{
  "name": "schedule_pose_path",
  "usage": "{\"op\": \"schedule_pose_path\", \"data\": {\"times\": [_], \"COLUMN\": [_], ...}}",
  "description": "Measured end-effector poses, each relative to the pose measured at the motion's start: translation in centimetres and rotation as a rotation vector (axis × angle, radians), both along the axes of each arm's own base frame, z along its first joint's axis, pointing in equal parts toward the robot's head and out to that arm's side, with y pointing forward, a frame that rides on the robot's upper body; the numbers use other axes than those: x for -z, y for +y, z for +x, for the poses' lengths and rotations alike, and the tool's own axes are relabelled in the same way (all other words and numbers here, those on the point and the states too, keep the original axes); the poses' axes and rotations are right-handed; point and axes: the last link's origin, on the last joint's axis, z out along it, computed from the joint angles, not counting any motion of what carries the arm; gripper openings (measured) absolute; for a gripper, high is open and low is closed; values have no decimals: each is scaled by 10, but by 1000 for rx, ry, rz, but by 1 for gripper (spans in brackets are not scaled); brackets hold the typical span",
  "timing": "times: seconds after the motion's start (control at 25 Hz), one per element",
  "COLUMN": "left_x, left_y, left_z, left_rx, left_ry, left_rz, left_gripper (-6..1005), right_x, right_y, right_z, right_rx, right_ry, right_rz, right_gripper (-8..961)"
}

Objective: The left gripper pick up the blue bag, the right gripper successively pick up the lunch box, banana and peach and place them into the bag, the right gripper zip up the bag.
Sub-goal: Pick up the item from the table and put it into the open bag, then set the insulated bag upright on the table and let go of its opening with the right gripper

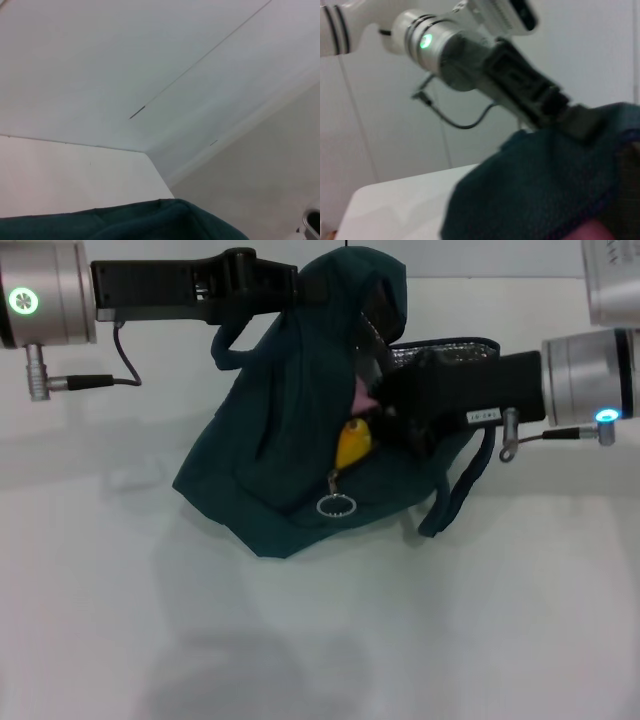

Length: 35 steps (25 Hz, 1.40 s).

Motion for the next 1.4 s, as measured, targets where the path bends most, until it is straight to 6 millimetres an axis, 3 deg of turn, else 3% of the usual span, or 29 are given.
{"op": "schedule_pose_path", "data": {"times": [0.32, 0.44, 0.88, 1.0, 1.16, 1.28, 1.4], "left_x": [0, 0, 0, 0, 0, 2, 3], "left_y": [0, 0, 0, 0, 0, 0, 1], "left_z": [-1, -1, -1, -1, -3, -7, -9], "left_rx": [2, 3, 5, 5, 4, -4, -10], "left_ry": [2, 2, 3, 3, 5, 3, 0], "left_rz": [4, 4, 5, 6, 8, 4, 1], "left_gripper": [62, 62, 62, 62, 62, 62, 62], "right_x": [-4, -11, -29, -36, -64, -93, -105], "right_y": [-3, -4, 0, -3, -25, -44, -61], "right_z": [-6, -6, -5, 0, 30, 70, 107], "right_rx": [-19, -22, -5, 8, 33, 96, 190], "right_ry": [31, 50, 75, 91, 147, 200, 199], "right_rz": [9, 39, 92, 83, 76, 167, 225], "right_gripper": [60, 296, 673, 671, 668, 666, 664]}}
